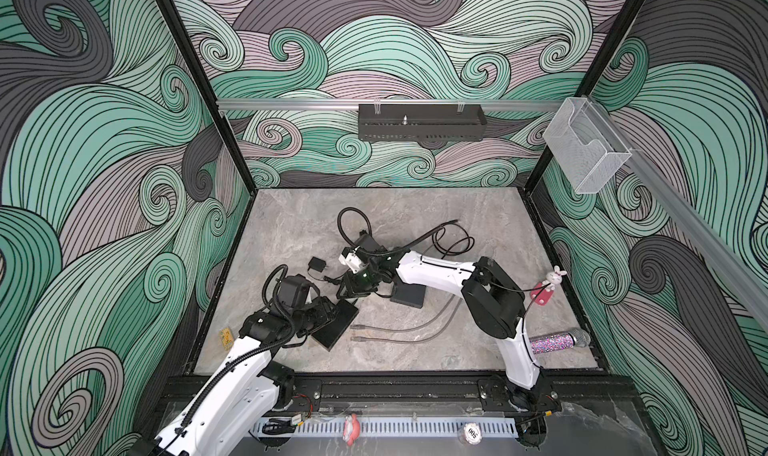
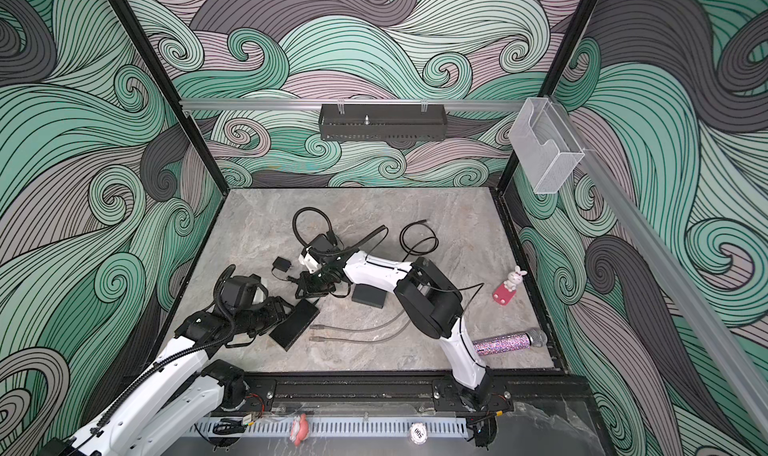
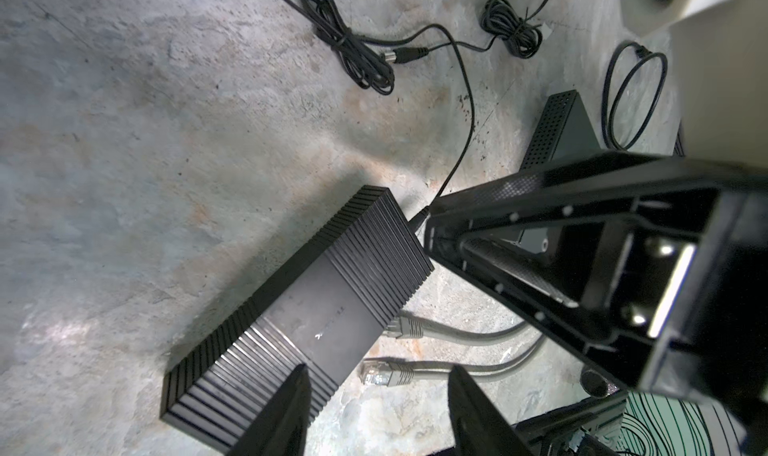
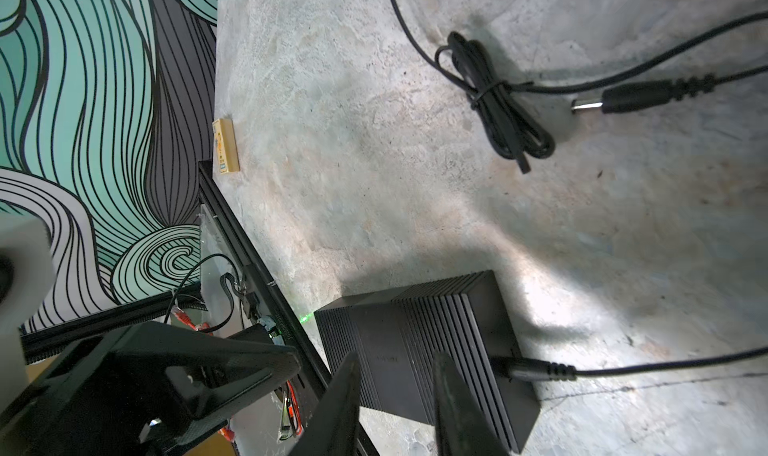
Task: Insert the plug into the switch port
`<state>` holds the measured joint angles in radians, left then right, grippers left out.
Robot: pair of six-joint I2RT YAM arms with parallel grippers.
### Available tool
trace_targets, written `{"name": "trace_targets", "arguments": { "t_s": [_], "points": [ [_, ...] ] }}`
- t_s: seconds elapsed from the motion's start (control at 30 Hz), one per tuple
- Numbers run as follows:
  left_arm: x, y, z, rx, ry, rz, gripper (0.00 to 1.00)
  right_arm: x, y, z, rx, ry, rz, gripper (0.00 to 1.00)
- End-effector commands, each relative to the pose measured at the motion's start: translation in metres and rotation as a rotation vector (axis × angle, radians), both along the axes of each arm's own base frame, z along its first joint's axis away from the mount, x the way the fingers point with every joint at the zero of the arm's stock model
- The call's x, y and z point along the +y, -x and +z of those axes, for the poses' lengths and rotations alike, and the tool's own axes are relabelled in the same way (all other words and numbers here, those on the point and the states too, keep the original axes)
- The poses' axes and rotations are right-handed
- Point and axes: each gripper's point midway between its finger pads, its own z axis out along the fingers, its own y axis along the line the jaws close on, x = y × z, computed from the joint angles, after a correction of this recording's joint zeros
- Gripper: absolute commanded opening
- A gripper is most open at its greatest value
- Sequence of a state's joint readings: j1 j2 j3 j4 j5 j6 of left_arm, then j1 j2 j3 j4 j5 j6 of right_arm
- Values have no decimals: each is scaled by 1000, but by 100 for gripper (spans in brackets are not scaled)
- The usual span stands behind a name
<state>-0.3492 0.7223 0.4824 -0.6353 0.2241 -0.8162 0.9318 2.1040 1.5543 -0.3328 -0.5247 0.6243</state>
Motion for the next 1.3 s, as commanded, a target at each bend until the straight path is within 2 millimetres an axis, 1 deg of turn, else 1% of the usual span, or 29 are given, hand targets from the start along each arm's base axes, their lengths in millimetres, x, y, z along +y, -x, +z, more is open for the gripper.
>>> {"name": "trace_targets", "arguments": {
  "t_s": [0.0,0.07,0.1,0.2,0.37,0.47,0.53,0.57,0.63,0.7,0.8,0.9,1.07,1.27],
  "points": [
    [5,-8,2,-30,-40,13,58,-23,3,3,-22,45,-35,32],
    [10,-10,-5,-28,-59,36,66,-35,11,-8,-1,50,-61,33],
    [13,-11,-8,-24,-71,52,68,-38,16,-12,13,35,-68,33],
    [18,-11,-12,-27,-97,68,70,-43,26,-20,48,10,-81,32],
    [26,-13,-16,-39,-147,77,72,-36,37,-30,98,-17,-78,32],
    [29,-23,-21,-52,-179,85,73,-30,40,-33,115,-31,-82,31],
    [27,-33,-26,-57,-195,80,73,-27,40,-36,126,-33,-84,31],
    [25,-38,-28,-55,-197,76,72,-25,40,-37,130,-34,-87,31],
    [19,-48,-33,-44,-196,63,67,-23,39,-38,136,-37,-92,31],
    [17,-53,-39,12,-220,50,59,-23,39,-40,144,-36,-95,31],
    [9,-59,-47,78,-234,-13,46,-22,37,-41,146,-35,-104,30],
    [6,-65,-53,88,-233,-29,38,-20,34,-42,151,-38,-117,28],
    [5,-70,-55,79,-235,-29,37,-16,29,-43,154,-38,-138,27],
    [6,-76,-58,93,-237,-29,37,-15,11,-42,150,-46,-169,26]
  ]
}}
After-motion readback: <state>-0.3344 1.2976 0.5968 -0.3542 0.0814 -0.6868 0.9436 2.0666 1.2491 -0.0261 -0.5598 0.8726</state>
